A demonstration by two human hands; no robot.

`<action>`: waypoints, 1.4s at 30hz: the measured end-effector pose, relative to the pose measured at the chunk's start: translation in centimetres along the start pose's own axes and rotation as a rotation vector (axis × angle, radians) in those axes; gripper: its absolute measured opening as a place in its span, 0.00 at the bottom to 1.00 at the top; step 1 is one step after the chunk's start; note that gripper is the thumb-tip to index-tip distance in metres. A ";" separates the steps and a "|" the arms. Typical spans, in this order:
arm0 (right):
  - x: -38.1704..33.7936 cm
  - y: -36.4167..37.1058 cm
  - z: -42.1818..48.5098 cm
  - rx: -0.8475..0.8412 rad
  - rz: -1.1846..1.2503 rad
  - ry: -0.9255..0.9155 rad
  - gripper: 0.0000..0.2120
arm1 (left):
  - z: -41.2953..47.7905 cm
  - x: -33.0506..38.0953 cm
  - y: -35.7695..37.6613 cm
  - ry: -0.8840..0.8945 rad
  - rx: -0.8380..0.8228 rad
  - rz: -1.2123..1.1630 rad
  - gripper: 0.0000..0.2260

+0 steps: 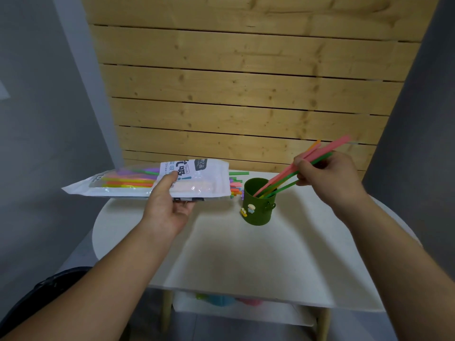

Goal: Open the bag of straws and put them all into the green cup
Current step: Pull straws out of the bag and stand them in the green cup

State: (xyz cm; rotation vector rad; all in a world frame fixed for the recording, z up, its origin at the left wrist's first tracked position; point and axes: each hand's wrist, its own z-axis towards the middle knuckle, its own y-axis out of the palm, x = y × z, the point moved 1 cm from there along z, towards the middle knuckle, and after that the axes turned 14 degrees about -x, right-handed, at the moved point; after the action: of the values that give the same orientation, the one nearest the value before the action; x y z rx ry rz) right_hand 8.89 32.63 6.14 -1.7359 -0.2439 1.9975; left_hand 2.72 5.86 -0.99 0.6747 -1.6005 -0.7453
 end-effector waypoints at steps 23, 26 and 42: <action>2.8 4.7 2.5 0.092 0.046 0.100 0.09 | -0.5 -0.2 0.2 -0.036 -0.018 0.017 0.05; 2.8 4.7 2.3 0.057 0.091 0.103 0.08 | -0.5 -0.1 0.1 -0.031 -0.020 0.016 0.05; 3.4 5.1 3.0 -0.015 0.178 0.192 0.12 | -0.7 -0.1 0.5 -0.025 -0.030 0.014 0.05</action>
State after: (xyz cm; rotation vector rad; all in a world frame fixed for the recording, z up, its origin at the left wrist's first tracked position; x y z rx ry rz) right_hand 4.52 30.28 1.43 -2.0052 -0.0413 1.9352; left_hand 3.36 6.14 -0.57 0.6344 -1.6123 -0.7687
